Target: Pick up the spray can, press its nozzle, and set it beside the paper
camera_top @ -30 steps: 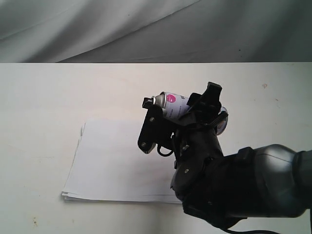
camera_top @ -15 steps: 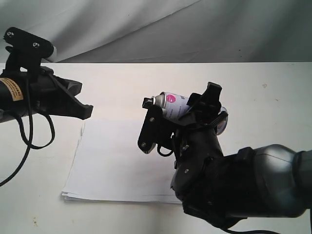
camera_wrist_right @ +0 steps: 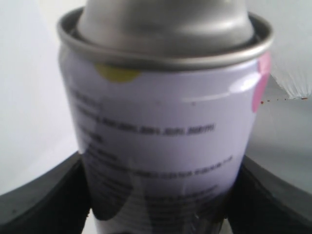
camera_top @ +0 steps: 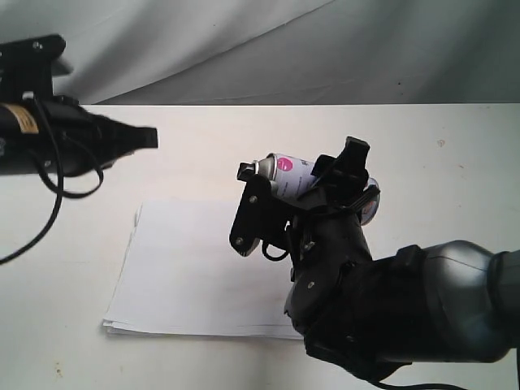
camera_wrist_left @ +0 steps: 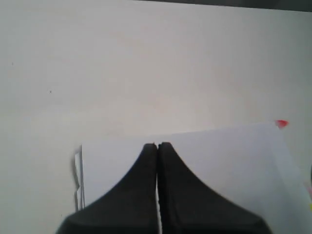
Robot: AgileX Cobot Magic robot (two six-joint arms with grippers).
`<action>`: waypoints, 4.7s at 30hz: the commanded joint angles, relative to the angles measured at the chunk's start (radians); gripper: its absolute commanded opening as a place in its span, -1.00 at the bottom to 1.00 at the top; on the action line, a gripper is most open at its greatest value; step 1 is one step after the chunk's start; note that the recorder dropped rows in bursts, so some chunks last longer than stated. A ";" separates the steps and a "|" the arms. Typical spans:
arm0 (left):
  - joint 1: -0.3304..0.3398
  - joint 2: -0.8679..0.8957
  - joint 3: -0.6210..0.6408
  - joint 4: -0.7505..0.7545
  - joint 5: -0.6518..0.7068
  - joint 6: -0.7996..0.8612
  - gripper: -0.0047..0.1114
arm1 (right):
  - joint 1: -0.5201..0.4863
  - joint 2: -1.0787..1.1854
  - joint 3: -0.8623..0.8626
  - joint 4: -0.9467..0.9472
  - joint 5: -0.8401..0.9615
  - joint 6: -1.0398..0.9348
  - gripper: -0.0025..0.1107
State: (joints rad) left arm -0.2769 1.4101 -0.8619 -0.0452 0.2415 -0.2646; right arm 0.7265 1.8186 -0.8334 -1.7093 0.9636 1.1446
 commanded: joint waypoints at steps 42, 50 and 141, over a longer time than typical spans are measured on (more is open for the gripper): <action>0.348 0.381 -0.015 -1.570 0.980 2.357 -0.92 | 0.003 -0.008 -0.006 -0.035 -0.007 -0.007 -0.96; 0.348 0.381 -0.037 -1.562 0.901 2.357 -0.92 | 0.003 -0.008 -0.006 -0.035 -0.007 -0.015 -0.96; 0.179 0.502 -0.225 -1.440 0.909 2.357 -0.92 | 0.003 -0.008 -0.006 -0.035 -0.013 -0.024 -0.96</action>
State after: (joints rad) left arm -0.0834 1.9125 -1.0844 -1.4729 1.1587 2.0875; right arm 0.7265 1.8209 -0.8312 -1.6849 0.9333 1.1228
